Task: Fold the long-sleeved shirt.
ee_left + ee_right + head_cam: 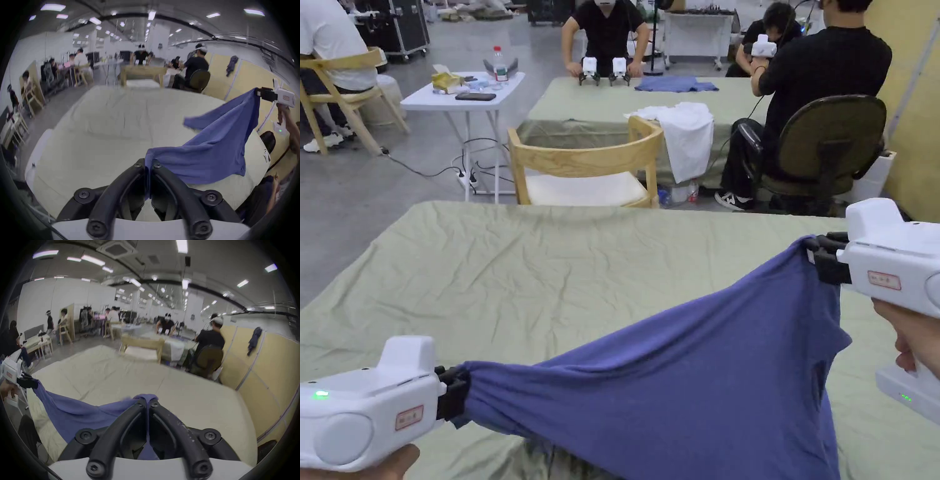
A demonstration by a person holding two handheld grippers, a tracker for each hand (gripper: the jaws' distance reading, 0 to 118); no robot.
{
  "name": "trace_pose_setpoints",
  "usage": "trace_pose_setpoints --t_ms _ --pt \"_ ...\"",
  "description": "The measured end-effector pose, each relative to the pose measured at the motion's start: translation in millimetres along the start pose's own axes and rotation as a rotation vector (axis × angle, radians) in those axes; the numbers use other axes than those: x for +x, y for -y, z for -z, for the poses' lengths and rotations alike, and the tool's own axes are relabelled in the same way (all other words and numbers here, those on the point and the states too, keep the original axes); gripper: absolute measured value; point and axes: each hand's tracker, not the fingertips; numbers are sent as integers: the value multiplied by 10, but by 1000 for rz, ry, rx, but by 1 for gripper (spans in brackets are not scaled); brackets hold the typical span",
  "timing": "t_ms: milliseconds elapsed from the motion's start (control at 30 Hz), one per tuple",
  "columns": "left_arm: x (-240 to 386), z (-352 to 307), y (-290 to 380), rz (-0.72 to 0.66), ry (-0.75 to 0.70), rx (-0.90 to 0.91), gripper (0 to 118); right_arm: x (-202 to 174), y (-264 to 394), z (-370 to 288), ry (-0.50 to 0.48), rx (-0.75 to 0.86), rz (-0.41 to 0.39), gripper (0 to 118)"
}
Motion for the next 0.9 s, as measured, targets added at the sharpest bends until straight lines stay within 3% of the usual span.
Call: trace_pose_setpoints --t_ms 267,367,533,900 --pt "19 -553 -1218 137 25 230 5 441 -1051 -704 129 168 -33 4" --pt "25 -711 -1656 163 19 297 5 639 -1420 -867 150 212 -11 4" --pt "-5 -968 -2384 161 27 377 5 795 -2010 -1148 214 264 -44 4" --pt "71 -1581 -3695 121 48 587 5 1135 -3092 -1822 275 391 73 4"
